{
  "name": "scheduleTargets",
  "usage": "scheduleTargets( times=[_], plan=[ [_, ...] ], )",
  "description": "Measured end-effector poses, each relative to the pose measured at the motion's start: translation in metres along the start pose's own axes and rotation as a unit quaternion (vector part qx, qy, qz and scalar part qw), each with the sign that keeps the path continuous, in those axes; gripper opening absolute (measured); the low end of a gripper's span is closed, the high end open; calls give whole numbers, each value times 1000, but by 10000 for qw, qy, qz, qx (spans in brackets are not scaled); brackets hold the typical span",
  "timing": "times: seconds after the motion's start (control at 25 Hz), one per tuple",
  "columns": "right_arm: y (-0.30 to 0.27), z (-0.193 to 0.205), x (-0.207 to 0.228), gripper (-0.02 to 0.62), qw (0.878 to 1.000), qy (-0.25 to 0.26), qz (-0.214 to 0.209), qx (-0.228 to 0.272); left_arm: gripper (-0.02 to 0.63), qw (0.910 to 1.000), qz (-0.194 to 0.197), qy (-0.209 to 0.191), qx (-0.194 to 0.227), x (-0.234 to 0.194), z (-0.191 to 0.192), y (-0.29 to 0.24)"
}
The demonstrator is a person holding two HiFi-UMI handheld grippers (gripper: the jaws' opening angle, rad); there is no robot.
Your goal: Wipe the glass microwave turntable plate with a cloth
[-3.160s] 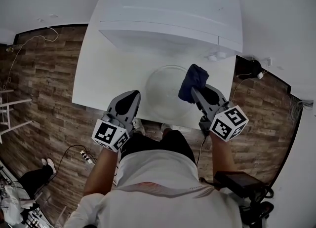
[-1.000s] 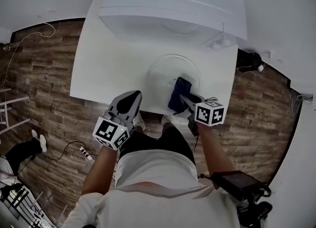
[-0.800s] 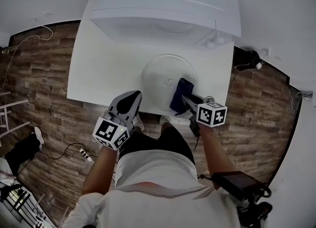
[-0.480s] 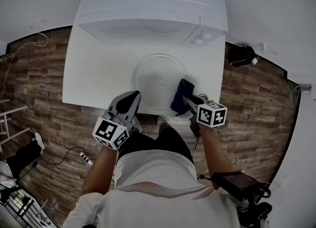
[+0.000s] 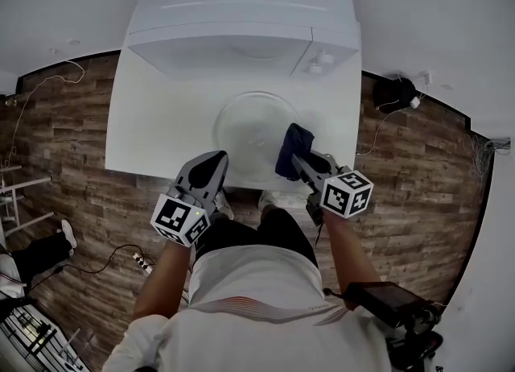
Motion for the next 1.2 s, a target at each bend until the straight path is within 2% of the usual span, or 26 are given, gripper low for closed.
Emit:
scheduleTargets(
  times=[0.12, 0.2, 0.32, 0.48, 0.64, 0.8, 1.08, 1.2],
  plan=[
    [13, -24, -34, 61, 9955, 579, -557, 505, 11, 9995, -255, -84, 140, 1, -17, 5],
    [22, -41, -55, 61, 9888, 894, -893, 793, 11, 9980, -503, -275, 268, 0, -34, 8],
    [40, -63, -86, 61, 9754, 1343, -1331, 1132, 11, 9933, -891, -513, 519, -3, -67, 22],
    [68, -87, -129, 61, 9554, 1932, -1639, 1515, 11, 9882, -1061, -726, 830, 0, -110, 47],
    [91, -91, -164, 61, 9429, 2216, -1706, 1808, 11, 9847, -1059, -945, 1011, 11, -130, 72],
    [102, -73, -191, 61, 9376, 2329, -1685, 1955, 11, 9828, -998, -1088, 1112, 19, -133, 104],
    [123, -26, -225, 61, 9340, 2510, -1436, 2099, 11, 9840, -960, -810, 1264, 23, -119, 172],
    [138, -9, -230, 61, 9342, 2542, -1252, 2167, 11, 9829, -947, -806, 1356, 31, -116, 196]
  ],
)
Point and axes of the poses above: the fingertips, and each gripper's own axes: y backward along the fingers, x to its right, z out of its underside, the point moved 4 cm from there along y, backward along the fingers, and after that the axes turned 13 degrees about -y, right-handed, at the moved point
